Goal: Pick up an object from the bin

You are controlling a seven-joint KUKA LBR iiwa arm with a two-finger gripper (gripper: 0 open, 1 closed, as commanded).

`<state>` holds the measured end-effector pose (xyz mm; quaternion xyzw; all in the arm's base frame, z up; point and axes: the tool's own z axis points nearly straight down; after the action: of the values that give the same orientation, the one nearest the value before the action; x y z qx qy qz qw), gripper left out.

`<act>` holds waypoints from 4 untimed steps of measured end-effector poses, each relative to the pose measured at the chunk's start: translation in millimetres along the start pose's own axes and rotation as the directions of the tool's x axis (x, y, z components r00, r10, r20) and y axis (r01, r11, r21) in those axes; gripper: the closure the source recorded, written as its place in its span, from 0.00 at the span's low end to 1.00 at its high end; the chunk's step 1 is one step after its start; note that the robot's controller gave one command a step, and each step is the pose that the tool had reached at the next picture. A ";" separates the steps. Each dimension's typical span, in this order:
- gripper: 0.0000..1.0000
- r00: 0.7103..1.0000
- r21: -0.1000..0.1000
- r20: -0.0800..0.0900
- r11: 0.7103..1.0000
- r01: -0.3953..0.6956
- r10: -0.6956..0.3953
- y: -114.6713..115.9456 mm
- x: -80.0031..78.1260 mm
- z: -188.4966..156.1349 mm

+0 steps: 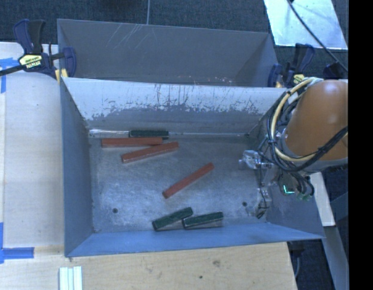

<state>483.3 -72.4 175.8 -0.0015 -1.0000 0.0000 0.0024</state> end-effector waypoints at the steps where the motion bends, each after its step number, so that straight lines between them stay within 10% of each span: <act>1: 0.00 0.985 -0.001 0.008 0.985 0.175 -0.175 70.9 -76.1 108.7; 2: 0.00 0.957 0.001 0.013 0.957 0.289 -0.289 117.6 -80.6 73.9; 4: 0.00 0.958 0.001 0.004 0.958 0.286 -0.286 125.0 -77.7 107.0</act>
Offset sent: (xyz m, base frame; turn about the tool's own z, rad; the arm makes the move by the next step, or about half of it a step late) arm 0.0748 0.0682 -0.1058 -0.1720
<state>560.9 52.3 68.4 0.1431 -0.9897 0.0001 0.0003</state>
